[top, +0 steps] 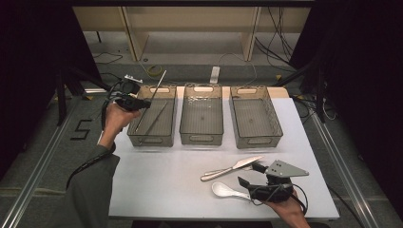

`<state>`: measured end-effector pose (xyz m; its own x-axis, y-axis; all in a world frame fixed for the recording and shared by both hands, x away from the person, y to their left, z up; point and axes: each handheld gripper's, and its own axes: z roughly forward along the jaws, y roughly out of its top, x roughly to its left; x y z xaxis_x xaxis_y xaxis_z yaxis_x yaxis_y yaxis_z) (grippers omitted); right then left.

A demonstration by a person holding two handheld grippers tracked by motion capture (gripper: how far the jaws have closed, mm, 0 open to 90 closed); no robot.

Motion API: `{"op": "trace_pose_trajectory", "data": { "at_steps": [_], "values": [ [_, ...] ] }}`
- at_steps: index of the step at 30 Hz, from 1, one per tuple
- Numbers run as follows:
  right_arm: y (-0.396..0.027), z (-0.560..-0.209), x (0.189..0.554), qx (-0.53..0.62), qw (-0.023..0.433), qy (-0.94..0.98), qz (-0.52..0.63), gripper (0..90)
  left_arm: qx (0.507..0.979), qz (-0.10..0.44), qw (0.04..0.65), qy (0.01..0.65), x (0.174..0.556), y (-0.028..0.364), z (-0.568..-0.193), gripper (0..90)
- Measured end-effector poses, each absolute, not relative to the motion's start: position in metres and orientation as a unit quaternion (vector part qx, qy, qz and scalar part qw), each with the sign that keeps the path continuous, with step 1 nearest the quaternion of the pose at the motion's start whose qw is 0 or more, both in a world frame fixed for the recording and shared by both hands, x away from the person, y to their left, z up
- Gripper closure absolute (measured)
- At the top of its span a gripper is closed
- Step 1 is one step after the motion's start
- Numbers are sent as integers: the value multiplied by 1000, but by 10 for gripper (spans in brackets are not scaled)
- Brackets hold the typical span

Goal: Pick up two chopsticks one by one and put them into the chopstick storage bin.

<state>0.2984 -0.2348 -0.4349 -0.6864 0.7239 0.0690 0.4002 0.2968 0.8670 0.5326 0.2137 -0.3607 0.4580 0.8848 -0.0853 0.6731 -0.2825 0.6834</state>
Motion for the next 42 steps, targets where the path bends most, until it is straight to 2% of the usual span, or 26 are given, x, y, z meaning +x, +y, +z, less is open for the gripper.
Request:
{"op": "trace_pose_trajectory", "data": {
  "at_steps": [9,33,36,38,42],
  "values": [
    [-235,-435,299,358,169,787,473,293,772,166,344,509,539,222,-370,847],
    [-234,-435,299,357,168,788,473,293,767,180,319,527,543,226,-399,826],
    [-234,-435,299,357,168,788,473,293,761,179,320,535,543,227,-398,723],
    [-234,-435,299,357,168,788,473,293,759,175,327,534,540,226,-395,693],
    [-234,-435,299,357,168,788,472,293,761,172,331,531,529,220,-390,571]
  ]
}}
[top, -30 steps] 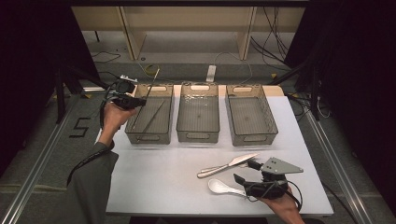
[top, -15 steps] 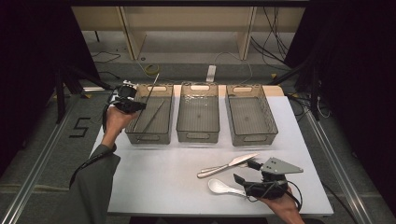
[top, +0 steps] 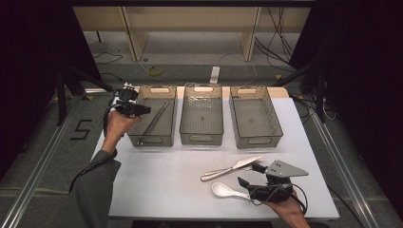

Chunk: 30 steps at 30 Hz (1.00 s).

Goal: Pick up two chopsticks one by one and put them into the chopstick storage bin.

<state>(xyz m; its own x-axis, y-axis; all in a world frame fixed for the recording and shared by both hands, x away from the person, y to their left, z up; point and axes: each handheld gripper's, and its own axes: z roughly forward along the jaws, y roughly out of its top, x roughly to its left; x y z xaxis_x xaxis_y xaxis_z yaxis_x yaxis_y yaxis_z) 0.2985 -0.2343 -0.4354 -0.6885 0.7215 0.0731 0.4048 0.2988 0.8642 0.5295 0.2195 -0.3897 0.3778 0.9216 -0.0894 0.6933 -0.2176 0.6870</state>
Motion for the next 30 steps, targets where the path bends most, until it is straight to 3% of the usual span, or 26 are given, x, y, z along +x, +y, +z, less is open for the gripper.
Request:
{"op": "trace_pose_trajectory", "data": {
  "at_steps": [7,30],
  "values": [
    [-233,-436,298,355,163,790,472,290,751,156,384,514,490,209,-386,364],
    [-222,-438,297,334,142,815,451,289,743,155,469,452,437,193,-398,269]
  ]
}}
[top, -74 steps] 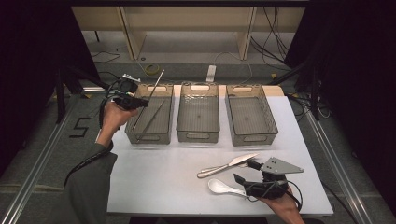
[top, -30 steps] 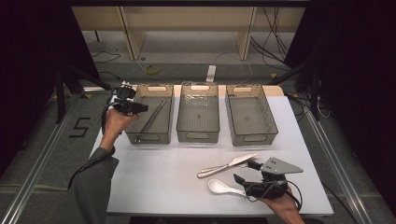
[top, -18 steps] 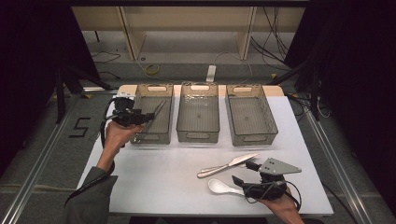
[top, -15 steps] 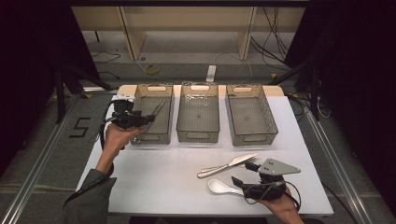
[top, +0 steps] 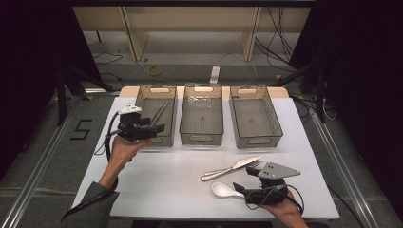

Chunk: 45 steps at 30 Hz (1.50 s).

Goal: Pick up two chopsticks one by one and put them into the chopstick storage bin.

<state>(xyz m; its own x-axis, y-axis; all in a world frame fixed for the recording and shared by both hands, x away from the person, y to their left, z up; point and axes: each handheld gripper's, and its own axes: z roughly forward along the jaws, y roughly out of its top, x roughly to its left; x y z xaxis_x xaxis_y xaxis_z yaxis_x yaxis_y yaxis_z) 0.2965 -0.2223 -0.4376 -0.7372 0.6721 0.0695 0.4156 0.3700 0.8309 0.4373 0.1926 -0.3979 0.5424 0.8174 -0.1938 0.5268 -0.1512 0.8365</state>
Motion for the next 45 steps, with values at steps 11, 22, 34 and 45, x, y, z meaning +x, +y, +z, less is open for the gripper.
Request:
{"op": "trace_pose_trajectory", "data": {
  "at_steps": [11,22,34,45],
  "values": [
    [-215,-443,298,321,124,839,421,292,756,140,478,426,406,180,-407,252],
    [-210,-453,302,316,99,867,372,295,752,133,493,416,391,179,-413,228],
    [-201,-460,303,298,84,893,326,291,752,143,497,408,377,186,-415,220],
    [-197,-465,308,300,71,904,296,292,758,139,505,389,366,185,-416,199]
  ]
}}
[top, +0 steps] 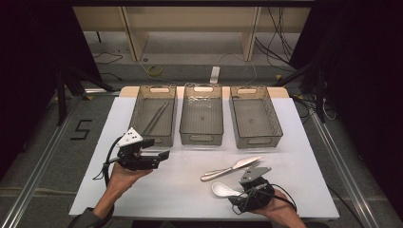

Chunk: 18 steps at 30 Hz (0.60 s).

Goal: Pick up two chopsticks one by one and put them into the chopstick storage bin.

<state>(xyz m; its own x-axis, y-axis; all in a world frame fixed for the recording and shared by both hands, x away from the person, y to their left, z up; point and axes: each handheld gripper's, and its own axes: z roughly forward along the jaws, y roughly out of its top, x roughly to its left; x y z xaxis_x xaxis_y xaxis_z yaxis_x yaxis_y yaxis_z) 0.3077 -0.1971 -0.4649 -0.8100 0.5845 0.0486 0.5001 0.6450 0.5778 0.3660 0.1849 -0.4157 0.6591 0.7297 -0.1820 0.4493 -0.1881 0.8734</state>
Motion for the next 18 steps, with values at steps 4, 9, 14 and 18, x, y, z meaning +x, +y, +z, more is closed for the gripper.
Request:
{"op": "trace_pose_trajectory", "data": {
  "at_steps": [4,9,14,18],
  "values": [
    [-197,-466,309,302,66,906,288,292,754,127,514,390,364,184,-415,187],
    [-195,-467,310,301,62,910,276,307,758,130,511,385,361,183,-415,187],
    [-194,-468,314,304,64,912,267,367,757,131,510,387,361,184,-415,187],
    [-192,-469,316,299,64,918,255,429,757,133,510,386,361,184,-415,187]
  ]
}}
